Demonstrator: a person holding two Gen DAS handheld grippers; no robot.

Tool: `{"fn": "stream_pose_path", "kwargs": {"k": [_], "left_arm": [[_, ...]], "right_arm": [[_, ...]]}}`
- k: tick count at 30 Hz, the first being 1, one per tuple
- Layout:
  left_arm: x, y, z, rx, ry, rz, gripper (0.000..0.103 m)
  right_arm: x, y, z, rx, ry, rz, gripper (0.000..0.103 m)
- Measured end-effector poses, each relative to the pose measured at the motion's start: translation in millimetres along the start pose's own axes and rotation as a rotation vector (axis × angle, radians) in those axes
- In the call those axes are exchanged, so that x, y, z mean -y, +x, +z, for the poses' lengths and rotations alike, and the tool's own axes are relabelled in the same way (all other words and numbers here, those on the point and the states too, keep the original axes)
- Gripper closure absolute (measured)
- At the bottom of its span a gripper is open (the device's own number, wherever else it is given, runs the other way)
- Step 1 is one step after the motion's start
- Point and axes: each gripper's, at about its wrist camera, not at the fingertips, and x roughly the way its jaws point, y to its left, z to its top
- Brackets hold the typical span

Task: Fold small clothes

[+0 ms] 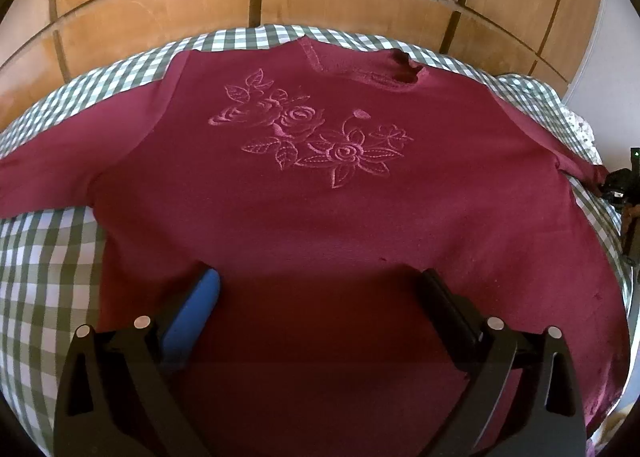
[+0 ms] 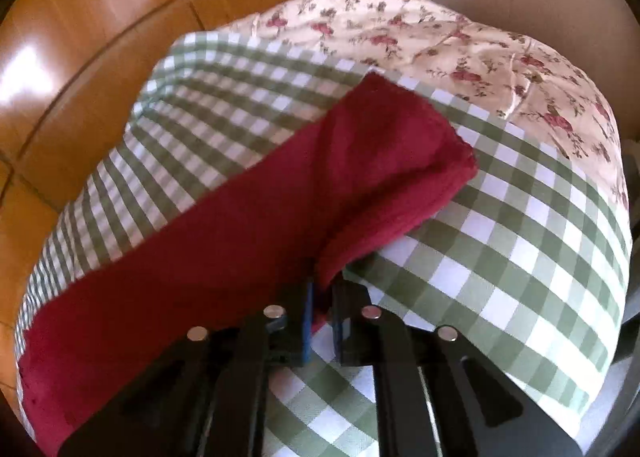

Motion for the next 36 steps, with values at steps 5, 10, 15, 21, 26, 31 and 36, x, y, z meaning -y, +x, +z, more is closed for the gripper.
{"fn": "stream_pose_path", "kwargs": {"k": [5,10,15,21,26,31,36], "left_arm": [[-1.4,-1.2,-1.0,0.006,-0.005,-0.009,0.005],[1.2,-6.5,-3.7,0.023,-0.021,-0.006,0.005],[-7.3,-18.4,-9.1,0.042,-0.089,-0.013,0.005],[-51.4,-50.5,5.7,0.087,-0.241,0.021,0.007],[-154.2,-64.7,35.0,0.126,-0.411,0.301,0.007],[-271.6,-63.8,37.8,0.067,-0.615,0.597,0.007],[-366.9,-62.5,21.7,-0.013,-0.814,0.671,0.014]], "right_arm": [[-28.8,-50.0,-7.8,0.110,-0.083,-0.031,0.034],[-116.1,-90.4,-56.1,0.055,-0.301,0.236,0.030],[-210.8,-99.0,-131.5,-0.075,-0.477,0.461,0.027],[-267.7,-78.8,-227.9,-0.164,-0.640,0.464,0.024],[-269.0,-72.9,-249.8,-0.076,-0.691,0.422,0.018],[-275.2,-70.1,-257.1,-0.059,-0.728,0.398,0.013],[-272.0,-70.5,-262.2,-0.051,-0.740,0.386,0.011]]}}
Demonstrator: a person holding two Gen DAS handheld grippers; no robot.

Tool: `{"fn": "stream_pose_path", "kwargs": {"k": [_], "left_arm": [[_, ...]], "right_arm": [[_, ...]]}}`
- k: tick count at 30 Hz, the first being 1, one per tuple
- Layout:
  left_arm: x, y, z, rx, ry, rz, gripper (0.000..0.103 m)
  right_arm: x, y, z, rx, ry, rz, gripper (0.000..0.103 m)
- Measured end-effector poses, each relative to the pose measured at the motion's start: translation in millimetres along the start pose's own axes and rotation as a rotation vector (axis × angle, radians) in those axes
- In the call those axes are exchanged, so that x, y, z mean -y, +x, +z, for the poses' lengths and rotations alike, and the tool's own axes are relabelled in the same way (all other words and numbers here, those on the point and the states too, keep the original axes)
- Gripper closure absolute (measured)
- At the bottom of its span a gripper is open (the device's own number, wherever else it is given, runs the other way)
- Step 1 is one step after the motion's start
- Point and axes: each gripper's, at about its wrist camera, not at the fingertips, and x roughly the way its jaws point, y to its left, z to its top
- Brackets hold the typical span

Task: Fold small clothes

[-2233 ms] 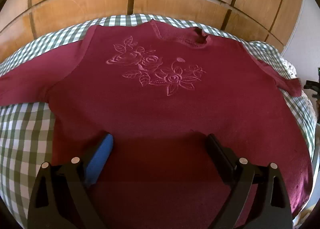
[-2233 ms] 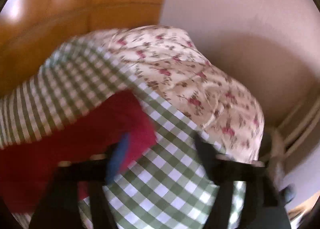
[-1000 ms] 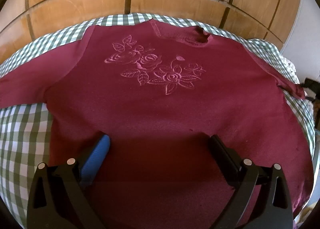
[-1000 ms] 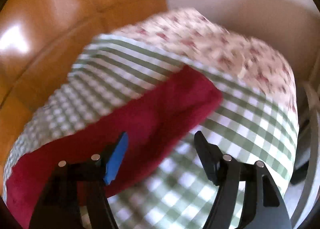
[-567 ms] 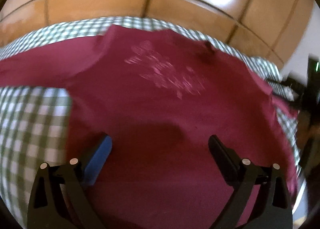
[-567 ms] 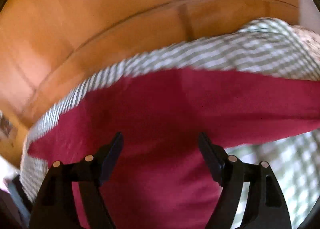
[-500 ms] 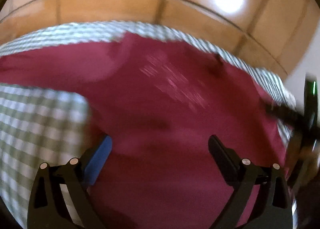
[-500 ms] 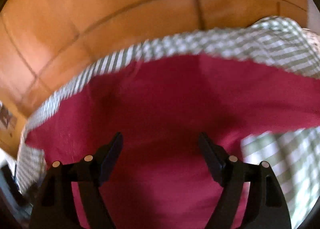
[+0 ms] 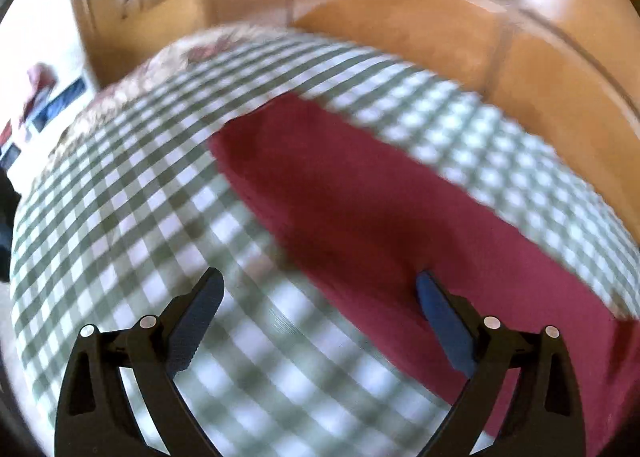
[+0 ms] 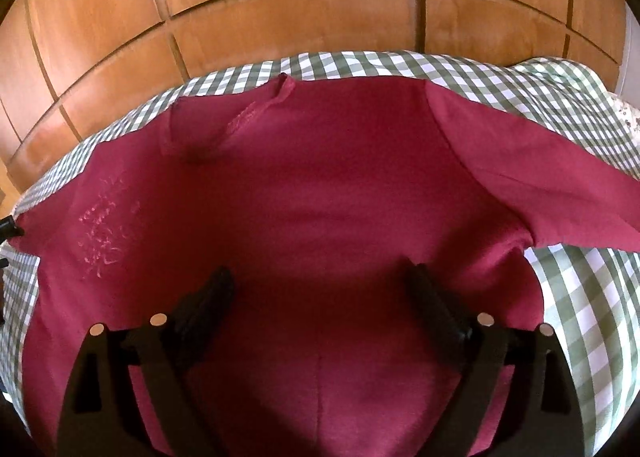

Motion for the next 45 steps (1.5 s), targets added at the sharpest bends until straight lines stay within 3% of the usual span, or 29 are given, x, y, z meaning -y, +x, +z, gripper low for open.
{"fn": "stream_pose_path", "kwargs": {"k": [1,2,3,4,5,8,12,14,15,16,18,20,24,25,29,31,33,36,37,39,41,45], "left_arm": [[-4.0,5.3,1.9,-0.005,-0.006,-0.008,0.029],[-6.3,3.8,2.0,0.037,0.011,-0.010,0.041],[-2.5,-0.2,-0.2,0.072,0.061,-0.010,0.069],[-0.9,-2.5,-2.6,0.080,0.085,-0.017,0.087],[-2.0,-7.3,-6.3,0.089,0.093,-0.046,0.094],[-19.9,-20.9,-21.0,0.113,0.026,-0.087,0.095],[-33.6,-24.1,-43.6,0.115,0.038,-0.063,0.095],[-25.5,-23.4,-39.9,0.108,0.060,-0.035,0.092],[-21.0,-27.0,-37.3,0.100,0.061,-0.018,0.081],[-16.3,-34.1,-37.5,0.093,0.059,-0.020,0.058],[-6.3,-58.2,-40.4,0.141,0.036,-0.093,0.026],[15.8,-86.9,-54.3,0.200,0.071,-0.180,0.024],[79.1,-129.8,-104.6,0.201,0.234,-0.376,0.024],[99.6,-140.0,-125.1,0.183,0.296,-0.447,0.024],[157.9,-169.1,-200.6,0.173,0.524,-0.592,0.024],[177.3,-175.0,-227.9,0.174,0.623,-0.615,0.024],[191.3,-172.4,-256.0,0.154,0.720,-0.606,0.024],[199.4,-148.8,-279.9,0.062,0.759,-0.566,0.016],[198.4,-150.2,-283.2,0.068,0.750,-0.575,0.013],[197.7,-149.5,-281.9,0.051,0.739,-0.595,0.011],[197.3,-149.1,-283.7,0.049,0.740,-0.604,0.009],[198.5,-146.9,-283.3,0.047,0.746,-0.605,0.008]], "right_arm": [[-1.0,-0.5,-0.3,0.000,-0.002,-0.003,0.011],[-1.3,-1.4,-0.7,0.000,-0.004,-0.005,0.011],[-1.4,-1.5,-0.8,0.000,-0.006,-0.008,0.011],[-1.7,-1.1,-0.7,0.001,-0.007,-0.011,0.011],[-1.8,-0.6,-0.5,0.001,-0.008,-0.012,0.010],[-2.6,-0.1,-0.7,0.000,-0.012,-0.016,0.010],[-1.7,0.0,-0.9,0.001,-0.011,-0.009,0.009],[-0.7,0.6,-0.6,-0.001,-0.010,0.002,0.007],[-0.5,0.6,-0.5,0.000,-0.009,0.005,0.007],[-0.5,0.6,-0.5,0.000,-0.009,0.006,0.007],[0.1,0.5,-0.4,0.001,-0.009,0.009,0.006],[-0.4,0.4,-0.6,0.002,-0.008,0.011,0.006],[3.0,-4.8,1.5,-0.003,0.012,0.027,0.006],[11.4,-12.8,2.7,0.003,0.058,0.056,0.006],[69.7,-51.6,7.1,0.089,0.269,0.108,0.007],[122.9,-74.0,6.4,0.145,0.416,0.078,0.008],[175.5,-87.2,0.5,0.173,0.554,0.023,0.017],[264.1,-91.8,-21.6,0.158,0.815,-0.054,0.033],[291.8,-90.3,-30.5,0.152,0.898,-0.066,0.034],[334.2,-85.6,-40.2,0.162,1.018,-0.041,0.049],[353.1,-83.9,-33.3,0.166,1.041,-0.043,0.049],[371.3,-73.2,-1.2,0.124,1.006,-0.153,0.047]]}}
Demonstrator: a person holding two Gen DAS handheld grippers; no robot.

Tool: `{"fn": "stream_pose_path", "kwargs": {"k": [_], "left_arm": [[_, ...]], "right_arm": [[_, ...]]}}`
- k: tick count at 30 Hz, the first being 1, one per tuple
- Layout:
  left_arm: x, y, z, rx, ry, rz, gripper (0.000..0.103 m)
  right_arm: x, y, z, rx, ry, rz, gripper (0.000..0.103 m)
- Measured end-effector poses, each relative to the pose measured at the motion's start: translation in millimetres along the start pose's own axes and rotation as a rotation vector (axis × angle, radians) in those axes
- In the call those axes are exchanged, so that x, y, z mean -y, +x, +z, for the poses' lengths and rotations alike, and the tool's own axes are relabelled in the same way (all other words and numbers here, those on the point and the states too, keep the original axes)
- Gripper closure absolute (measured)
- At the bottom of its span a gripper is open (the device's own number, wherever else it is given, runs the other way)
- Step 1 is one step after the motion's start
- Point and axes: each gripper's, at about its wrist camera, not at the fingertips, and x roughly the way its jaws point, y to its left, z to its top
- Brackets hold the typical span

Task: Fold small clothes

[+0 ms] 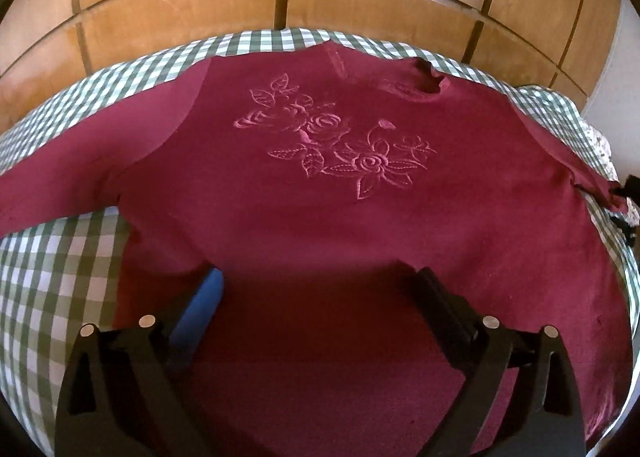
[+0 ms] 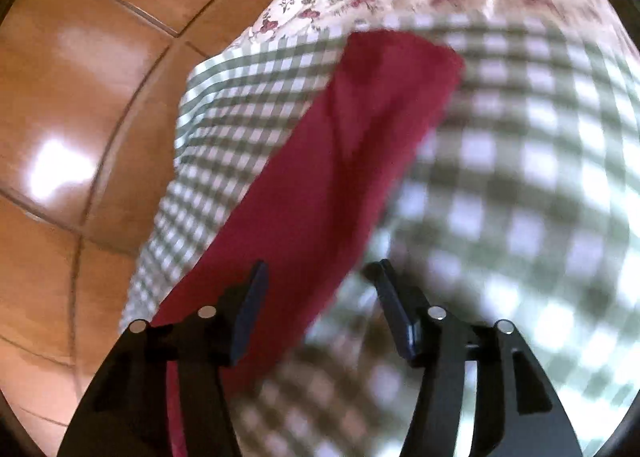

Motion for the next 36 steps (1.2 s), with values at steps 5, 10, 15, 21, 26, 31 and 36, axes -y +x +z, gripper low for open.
{"fn": "stream_pose_path", "kwargs": {"k": [5,10,15,21,26,31,36], "left_arm": [[-5.4,1.7,1.4,-0.001,0.000,-0.015,0.005],[-6.0,2.9,1.9,0.000,0.001,-0.018,0.004],[-7.9,2.4,1.0,0.003,-0.003,-0.024,0.004],[-9.2,2.3,1.0,0.004,-0.004,-0.026,0.004],[-10.1,1.9,0.5,0.006,-0.007,-0.030,0.004],[-10.4,1.2,-0.6,0.010,-0.013,-0.036,0.004],[-9.9,0.9,-1.2,0.010,-0.014,-0.035,0.004]], "right_arm": [[-30.1,6.1,15.7,0.007,-0.112,-0.038,0.095],[-103.7,-24.4,-20.3,0.027,-0.343,0.111,0.096],[-178.7,-26.9,-86.6,-0.053,-0.500,0.247,0.096],[-255.7,-23.2,-200.9,-0.200,-0.687,0.417,0.097],[-296.5,-9.6,-293.9,-0.315,-0.854,0.440,0.093],[-297.3,-25.4,-340.3,-0.326,-0.981,0.483,0.037],[-263.4,-39.0,-337.4,-0.345,-0.972,0.485,0.020]]}}
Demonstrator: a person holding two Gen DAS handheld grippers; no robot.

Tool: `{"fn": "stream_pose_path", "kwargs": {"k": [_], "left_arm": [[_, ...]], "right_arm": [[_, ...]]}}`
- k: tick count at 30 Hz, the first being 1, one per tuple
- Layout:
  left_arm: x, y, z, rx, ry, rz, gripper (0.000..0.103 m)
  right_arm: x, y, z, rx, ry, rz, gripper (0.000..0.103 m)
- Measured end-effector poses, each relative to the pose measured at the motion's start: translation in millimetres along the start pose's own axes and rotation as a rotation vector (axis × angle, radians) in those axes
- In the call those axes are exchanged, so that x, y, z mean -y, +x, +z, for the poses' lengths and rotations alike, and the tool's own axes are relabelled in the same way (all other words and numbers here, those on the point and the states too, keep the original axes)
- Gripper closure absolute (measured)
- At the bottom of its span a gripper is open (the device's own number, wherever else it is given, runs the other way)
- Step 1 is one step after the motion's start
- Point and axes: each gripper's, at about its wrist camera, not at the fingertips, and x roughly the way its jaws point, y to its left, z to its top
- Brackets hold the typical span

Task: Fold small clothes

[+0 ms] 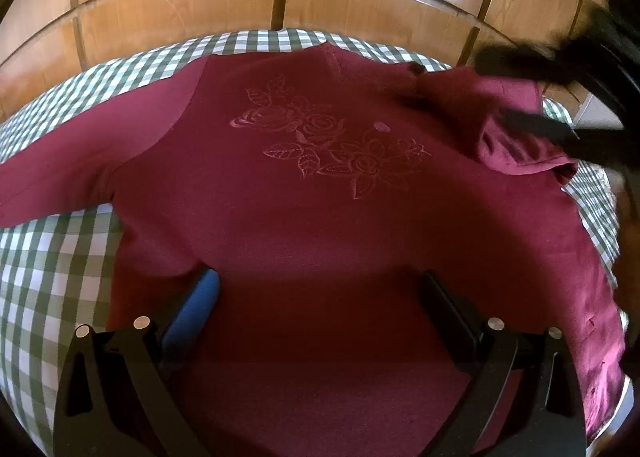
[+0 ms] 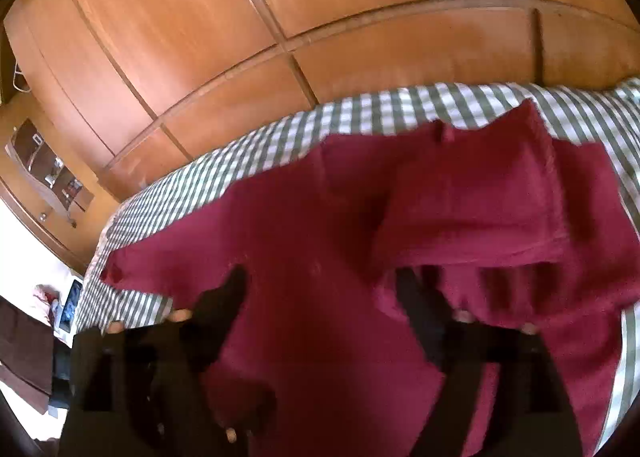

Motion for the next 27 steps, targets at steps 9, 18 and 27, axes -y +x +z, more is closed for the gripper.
{"fn": "stream_pose_path", "kwargs": {"k": [9,18,27], "left_arm": [[27.3,-14.7,17.0,0.038,0.088,0.060,0.005],[124.5,-15.9,81.8,0.188,0.404,0.057,0.017],[173.2,48.6,106.4,0.073,0.523,0.049,0.090]], "right_arm": [[61.7,-56.9,-69.2,0.023,0.162,-0.108,0.016],[69.8,-55.1,-100.5,0.116,0.133,-0.121,0.014],[75.4,-57.1,-104.2,0.155,0.148,-0.065,0.012]]}}
